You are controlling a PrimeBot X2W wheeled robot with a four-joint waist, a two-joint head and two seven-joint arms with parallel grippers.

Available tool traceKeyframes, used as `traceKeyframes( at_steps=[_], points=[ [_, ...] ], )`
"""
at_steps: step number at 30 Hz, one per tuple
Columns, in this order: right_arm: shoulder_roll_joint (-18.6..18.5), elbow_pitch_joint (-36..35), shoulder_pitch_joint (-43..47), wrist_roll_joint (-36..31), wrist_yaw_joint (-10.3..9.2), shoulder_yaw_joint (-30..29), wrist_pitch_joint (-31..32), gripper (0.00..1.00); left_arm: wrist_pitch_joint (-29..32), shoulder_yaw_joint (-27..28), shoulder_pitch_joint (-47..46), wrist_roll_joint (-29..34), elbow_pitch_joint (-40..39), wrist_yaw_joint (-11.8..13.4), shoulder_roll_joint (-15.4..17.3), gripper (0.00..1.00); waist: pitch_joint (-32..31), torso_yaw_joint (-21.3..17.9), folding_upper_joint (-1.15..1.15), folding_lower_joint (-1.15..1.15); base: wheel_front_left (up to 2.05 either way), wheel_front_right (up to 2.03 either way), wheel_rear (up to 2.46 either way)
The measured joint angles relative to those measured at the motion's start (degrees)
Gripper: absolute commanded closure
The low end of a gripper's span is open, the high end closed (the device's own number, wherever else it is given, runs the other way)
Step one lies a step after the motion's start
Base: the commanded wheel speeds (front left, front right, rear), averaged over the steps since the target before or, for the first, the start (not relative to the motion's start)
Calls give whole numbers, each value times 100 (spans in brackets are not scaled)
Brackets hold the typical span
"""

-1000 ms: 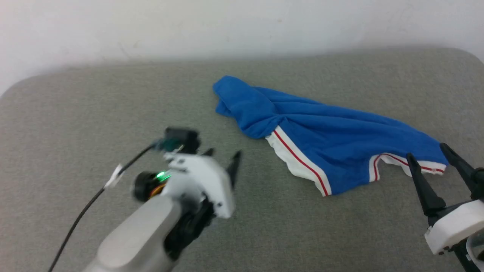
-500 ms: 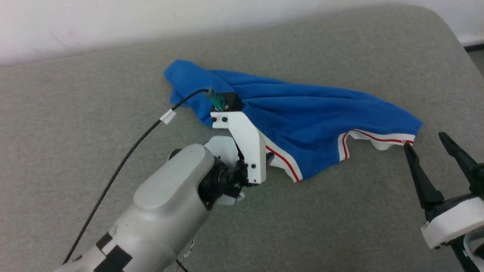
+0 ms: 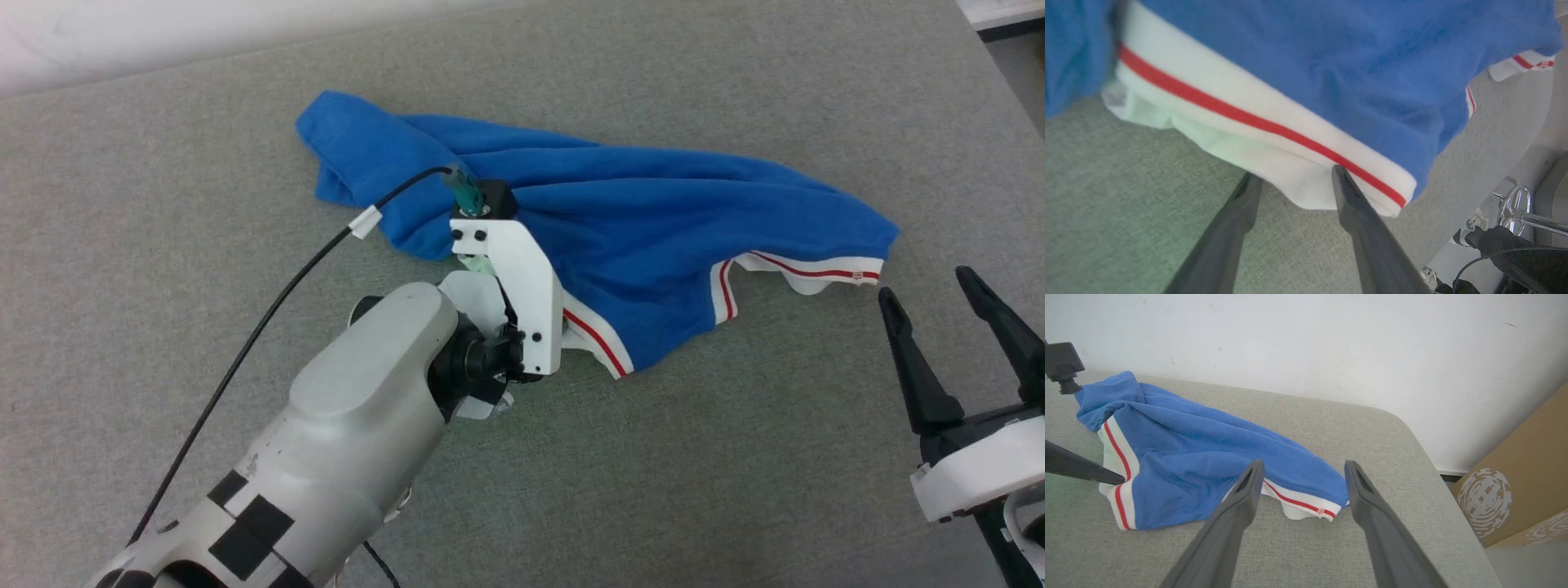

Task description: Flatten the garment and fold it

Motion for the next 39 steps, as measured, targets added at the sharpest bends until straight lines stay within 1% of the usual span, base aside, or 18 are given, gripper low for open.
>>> traceKeyframes(
  at_steps=[4, 7, 9, 12, 16, 18, 19, 26, 28, 30, 32, 33, 34, 35, 37, 39],
  points=[
    [-2, 11, 1, -29, 0, -65, 9, 0, 0, -153, -5, 55, 8, -247, 57, 100, 6, 106, 0, 0, 0, 0, 0],
    [-19, 54, 1, -26, 0, -65, 75, 0, -167, -137, 62, 49, -12, -313, 63, 100, -74, 207, 0, 1, 0, 0, 0],
    [-51, 76, 2, -24, -3, -58, 134, 0, -320, -101, 182, 47, -63, -356, 131, 100, -172, 273, 0, 0, 0, 0, 0],
    [-99, 114, 5, -5, -4, -66, 226, 0, -573, 30, 422, 25, -254, -358, 356, 100, -364, 383, 0, 0, 0, 0, 0],
    [-131, 152, 85, 57, -4, -130, 382, 0, -833, 211, 775, -7, -753, -299, 772, 100, -634, 588, 0, -1, 0, 0, 0],
    [-140, 172, 163, 98, -4, -119, 455, 0, -971, 369, 1003, -54, -1118, -230, 1011, 100, -769, 717, 0, -1, 0, 0, 0],
    [-138, 183, 191, 104, -4, -103, 485, 0, -1028, 454, 1118, -71, -1298, -151, 1155, 100, -835, 783, 0, -1, 0, 0, 0],
    [-51, 226, 336, 159, -4, -89, 662, 0, -1555, 1017, 1812, 193, -2430, 545, 2426, 100, -1213, 1289, 0, -2, 0, 0, 0],
    [-7, 246, 394, 164, -4, -43, 720, 0, -1693, 1213, 2096, 179, -2603, 754, 2635, 100, -1296, 1420, 0, -2, 0, 0, 0],
    [24, 269, 430, 164, -4, -15, 770, 0, -1712, 1196, 2450, 196, -2689, 823, 2832, 100, -1364, 1535, 0, -2, 0, 0, 0],
    [37, 303, 455, 164, -4, 7, 828, 0, -1775, 1159, 2801, 198, -2781, 886, 2932, 100, -1418, 1634, 0, -2, 0, 0, 0],
    [43, 321, 467, 164, -4, 8, 864, 0, -1845, 1159, 2935, 197, -2828, 922, 2933, 83, -1439, 1676, 0, -2, 0, 0, 0],
    [44, 345, 482, 164, -4, 8, 901, 0, -1944, 1159, 3040, 203, -2873, 967, 2927, 13, -1456, 1714, 0, -2, 0, 0, 0],
    [43, 370, 497, 165, -4, 5, 925, 0, -2052, 1158, 3108, 231, -2908, 1003, 2926, 0, -1469, 1747, 0, -2, 0, 0, 0],
    [66, 426, 508, 218, -4, -14, 1059, 0, -2329, 1138, 3158, 407, -2982, 1009, 2937, 0, -1489, 1802, 0, -1, 0, 0, 0],
    [86, 476, 532, 278, -4, -31, 1236, 0, -2730, 1172, 3170, 541, -3056, 989, 2896, 0, -1506, 1848, 0, -1, 0, 0, 0]
  ],
)
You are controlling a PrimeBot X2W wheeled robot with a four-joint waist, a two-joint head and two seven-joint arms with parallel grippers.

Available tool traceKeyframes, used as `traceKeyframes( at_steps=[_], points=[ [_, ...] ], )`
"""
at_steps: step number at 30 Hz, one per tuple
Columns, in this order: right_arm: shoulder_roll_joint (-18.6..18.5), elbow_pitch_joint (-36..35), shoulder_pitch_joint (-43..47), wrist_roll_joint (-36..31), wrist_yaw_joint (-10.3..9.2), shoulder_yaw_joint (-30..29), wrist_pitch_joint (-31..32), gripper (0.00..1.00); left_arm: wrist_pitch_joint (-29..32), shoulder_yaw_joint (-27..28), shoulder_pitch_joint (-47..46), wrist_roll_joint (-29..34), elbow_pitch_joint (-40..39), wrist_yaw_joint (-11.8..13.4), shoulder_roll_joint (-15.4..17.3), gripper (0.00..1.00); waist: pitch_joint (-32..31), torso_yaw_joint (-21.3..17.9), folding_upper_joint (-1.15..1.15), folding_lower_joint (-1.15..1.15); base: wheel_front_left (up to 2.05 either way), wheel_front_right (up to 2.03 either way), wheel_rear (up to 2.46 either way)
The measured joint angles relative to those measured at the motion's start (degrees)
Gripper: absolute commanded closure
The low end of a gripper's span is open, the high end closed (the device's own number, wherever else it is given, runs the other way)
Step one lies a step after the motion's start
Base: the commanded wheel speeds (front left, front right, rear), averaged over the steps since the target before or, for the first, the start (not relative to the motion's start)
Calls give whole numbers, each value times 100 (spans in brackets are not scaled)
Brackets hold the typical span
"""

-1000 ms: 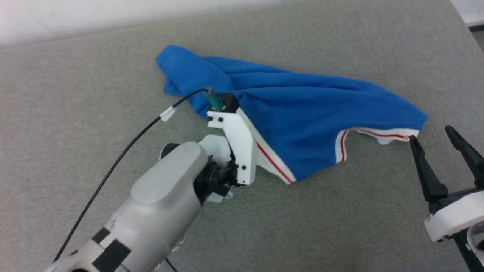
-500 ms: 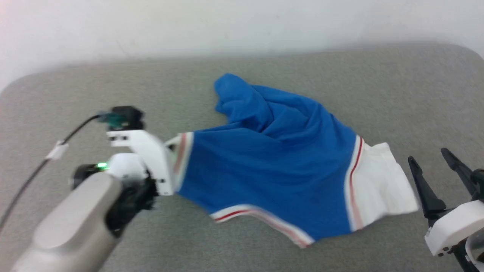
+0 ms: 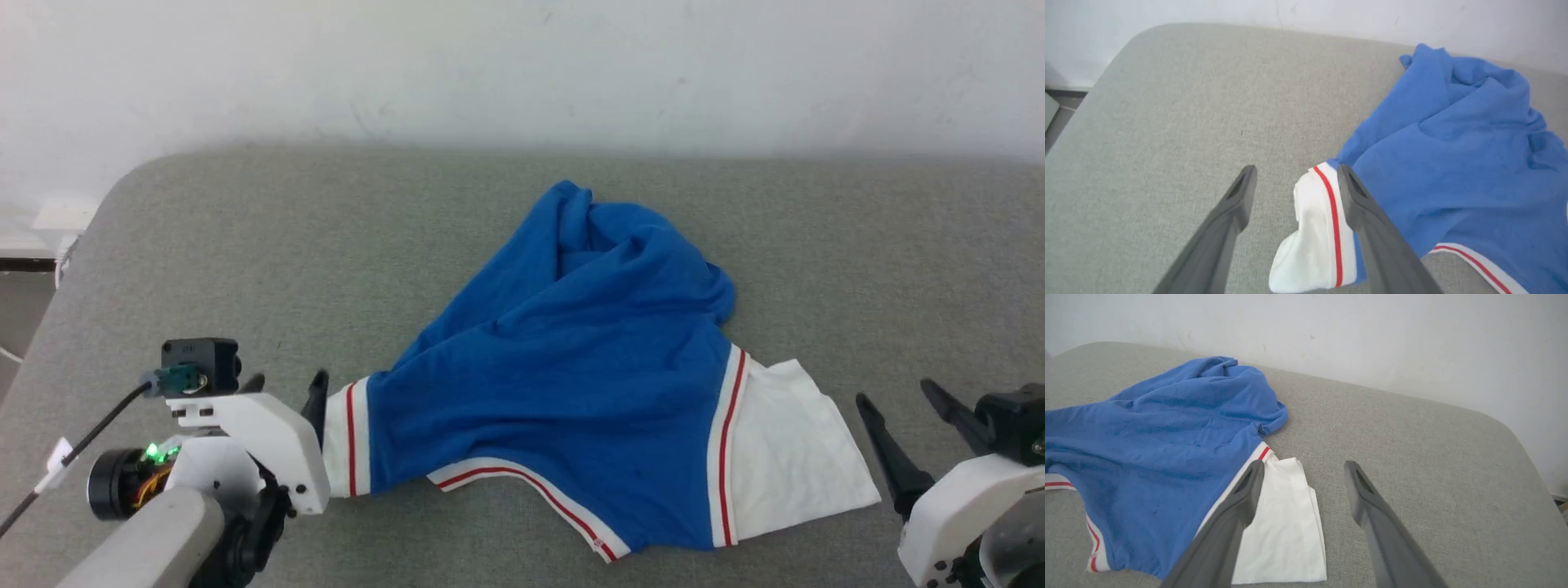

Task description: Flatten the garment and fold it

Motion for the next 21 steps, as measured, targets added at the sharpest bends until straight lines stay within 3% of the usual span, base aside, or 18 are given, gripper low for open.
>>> traceKeyframes(
  at_steps=[5, 10, 14, 21],
  points=[
    [-59, 89, 165, 116, 0, -30, 697, 0, -1278, 70, -1, 581, -178, -299, -81, 0, -66, 118, 0, 0, 0, 0, 0],
    [-222, 232, 190, 104, 0, -293, 1608, 0, -2483, 143, 141, 1195, -230, -287, -55, 0, -135, 259, 0, 0, 0, 0, 0],
    [-254, 419, 100, 212, -1, -357, 2552, 0, -2787, 62, 419, 1626, -423, -236, 7, 0, -149, 377, 0, 0, 0, 0, 0],
    [-335, 911, -315, 280, -1, -457, 3178, 0, -2915, 344, 744, 1695, -570, -198, -358, 0, -108, 664, 0, 1, 0, 0, 0]
  ],
)
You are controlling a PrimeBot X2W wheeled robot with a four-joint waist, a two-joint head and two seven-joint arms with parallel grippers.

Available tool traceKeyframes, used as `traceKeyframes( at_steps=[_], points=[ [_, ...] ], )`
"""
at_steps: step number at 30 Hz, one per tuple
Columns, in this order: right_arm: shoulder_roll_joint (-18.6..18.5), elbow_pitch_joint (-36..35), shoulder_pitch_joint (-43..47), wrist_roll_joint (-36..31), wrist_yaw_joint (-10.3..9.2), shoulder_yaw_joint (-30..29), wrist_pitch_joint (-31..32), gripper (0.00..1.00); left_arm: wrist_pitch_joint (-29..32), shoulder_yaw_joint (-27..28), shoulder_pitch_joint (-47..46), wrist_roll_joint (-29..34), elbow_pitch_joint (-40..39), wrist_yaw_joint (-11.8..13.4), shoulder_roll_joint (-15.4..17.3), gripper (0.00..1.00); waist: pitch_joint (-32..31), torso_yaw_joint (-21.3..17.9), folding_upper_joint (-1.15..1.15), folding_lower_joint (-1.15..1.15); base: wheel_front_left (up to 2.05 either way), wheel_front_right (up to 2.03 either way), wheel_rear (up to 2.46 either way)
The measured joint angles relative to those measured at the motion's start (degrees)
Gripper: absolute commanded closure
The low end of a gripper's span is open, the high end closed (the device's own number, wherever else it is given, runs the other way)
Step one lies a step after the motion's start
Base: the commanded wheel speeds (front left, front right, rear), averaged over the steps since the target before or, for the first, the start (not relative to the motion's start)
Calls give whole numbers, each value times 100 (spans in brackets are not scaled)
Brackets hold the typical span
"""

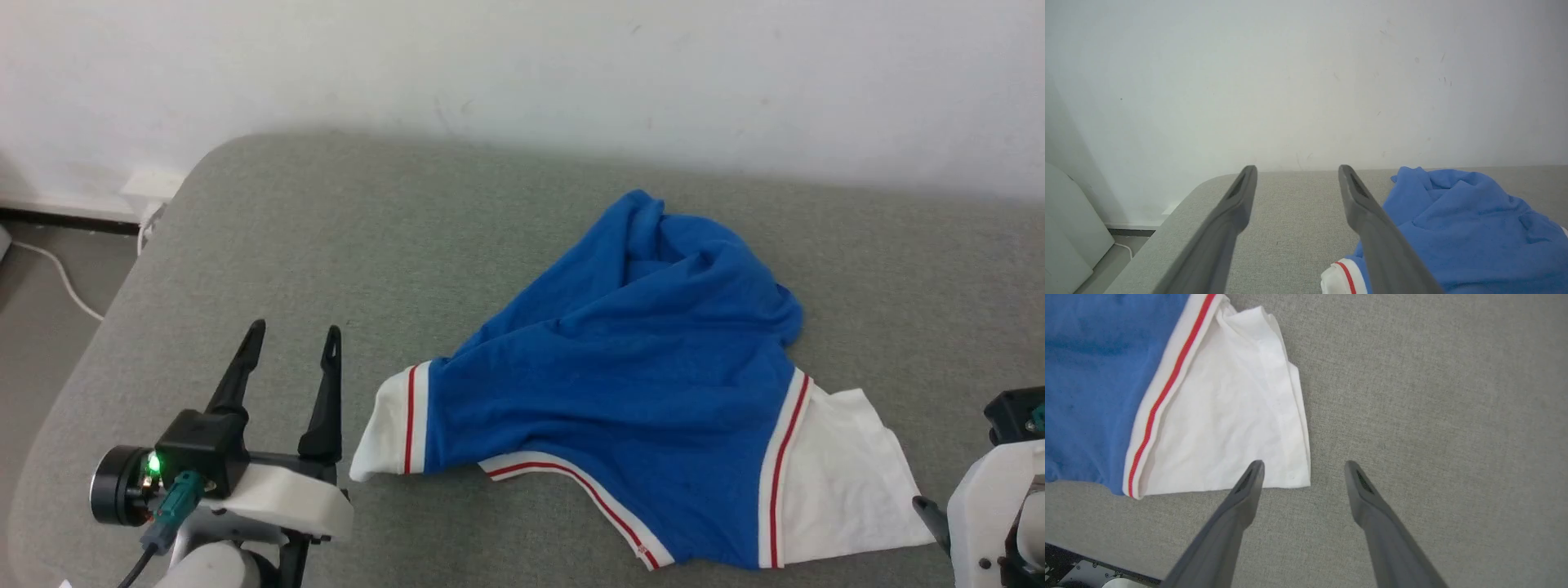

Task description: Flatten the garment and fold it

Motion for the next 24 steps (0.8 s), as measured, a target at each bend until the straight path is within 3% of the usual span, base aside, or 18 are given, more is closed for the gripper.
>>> traceKeyframes(
  at_steps=[5, 8, 11, 17, 18, 19, 20, 24],
  points=[
    [63, 394, -64, -42, 0, -41, 62, 0, -4, 469, 220, 102, -81, -321, -481, 0, 59, 190, 0, 0, 0, 0, 0],
    [147, 515, -67, -93, 0, -53, 23, 0, -7, 781, 403, 109, -78, -646, -764, 0, 106, 273, 0, 0, 0, 0, 0],
    [198, 601, -75, -122, 0, -57, -48, 0, -5, 880, 515, 233, -13, -1062, -932, 0, 161, 318, 0, 0, 0, 0, 0],
    [270, 793, -115, -120, 0, -56, -24, 0, -5, 1112, 616, 511, 192, -1564, -1192, 0, 237, 350, 0, 0, 0, 0, 0],
    [298, 827, -130, -120, 0, -57, -20, 36, -5, 1157, 622, 554, 204, -1621, -1232, 0, 248, 350, 0, 0, 0, 0, 0],
    [314, 849, -135, -120, 0, -48, -20, 80, -7, 1201, 626, 592, 216, -1670, -1269, 0, 260, 350, 0, 0, 0, 0, 0],
    [315, 867, -136, -121, 0, -32, -20, 100, -5, 1247, 632, 626, 231, -1720, -1311, 0, 273, 351, 0, 0, 0, 0, 0],
    [310, 879, -185, -122, 0, -31, -51, 100, -5, 1402, 711, 777, 278, -1869, -1454, 0, 318, 341, 0, 0, 0, 0, 0]
  ],
)
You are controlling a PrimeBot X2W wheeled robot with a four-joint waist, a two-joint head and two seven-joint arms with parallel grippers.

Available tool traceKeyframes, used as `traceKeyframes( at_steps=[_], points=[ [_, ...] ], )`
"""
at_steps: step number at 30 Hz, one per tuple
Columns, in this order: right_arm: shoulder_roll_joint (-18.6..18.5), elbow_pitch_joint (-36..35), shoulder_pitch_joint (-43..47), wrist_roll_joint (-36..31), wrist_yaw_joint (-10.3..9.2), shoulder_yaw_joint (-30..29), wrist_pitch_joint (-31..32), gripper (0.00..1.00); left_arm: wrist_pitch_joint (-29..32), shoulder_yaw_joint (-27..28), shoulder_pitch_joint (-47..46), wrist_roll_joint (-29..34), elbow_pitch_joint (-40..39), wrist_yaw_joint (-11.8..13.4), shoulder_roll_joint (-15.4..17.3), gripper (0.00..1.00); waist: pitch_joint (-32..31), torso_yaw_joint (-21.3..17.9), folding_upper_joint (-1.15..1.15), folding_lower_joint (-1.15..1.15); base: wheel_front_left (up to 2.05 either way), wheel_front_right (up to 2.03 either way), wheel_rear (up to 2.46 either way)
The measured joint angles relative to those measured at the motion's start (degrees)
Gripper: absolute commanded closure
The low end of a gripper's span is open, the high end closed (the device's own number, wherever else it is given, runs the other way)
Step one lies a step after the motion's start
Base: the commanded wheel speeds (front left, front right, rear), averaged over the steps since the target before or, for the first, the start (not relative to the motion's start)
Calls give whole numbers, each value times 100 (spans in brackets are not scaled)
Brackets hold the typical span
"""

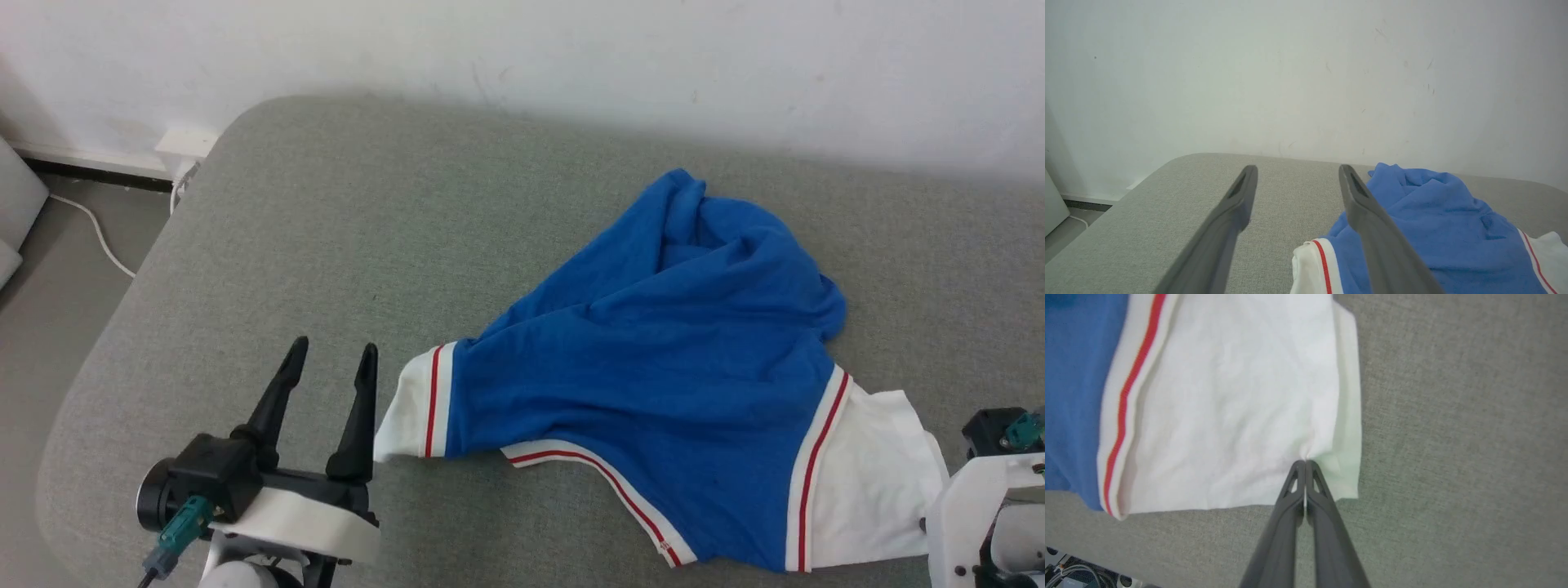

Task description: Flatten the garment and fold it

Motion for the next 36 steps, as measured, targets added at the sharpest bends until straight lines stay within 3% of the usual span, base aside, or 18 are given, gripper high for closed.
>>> traceKeyframes(
  at_steps=[4, 13, 19, 20, 21, 28, 36],
  points=[
    [-168, 3, -12, -87, 1, -42, -183, 100, 0, 52, 12, 174, 75, -154, -101, 0, 38, -38, 0, 0, 0, 0, 0],
    [-1053, 249, -83, -321, 0, -787, -543, 100, 0, 91, 26, 277, 265, -334, -226, 0, 66, -148, 0, 0, 0, 0, 0],
    [-1158, 505, -78, -403, 1, -973, -688, 100, 0, 112, 31, 300, 393, -392, -274, 0, 56, -247, 0, 0, 0, 0, 0],
    [-1152, 520, -74, -398, 1, -932, -762, 62, 4, 101, 32, 294, 432, -401, -275, 0, 52, -261, 0, 0, 0, 0, 0],
    [-1096, 526, -83, -383, 1, -948, -851, 0, 16, 90, 33, 280, 464, -403, -278, 0, 46, -274, 0, 0, 0, 0, 0],
    [-889, -277, -191, -37, 1, -643, -1813, 0, 603, -43, 37, 271, 543, -445, -154, 0, -61, -414, 0, -1, 0, 0, 0],
    [-760, -1211, -10, 210, 1, -725, -2156, 0, 2506, -253, 301, 44, 269, -336, 244, 0, -161, -657, 0, -1, 0, 0, 0]
  ],
)
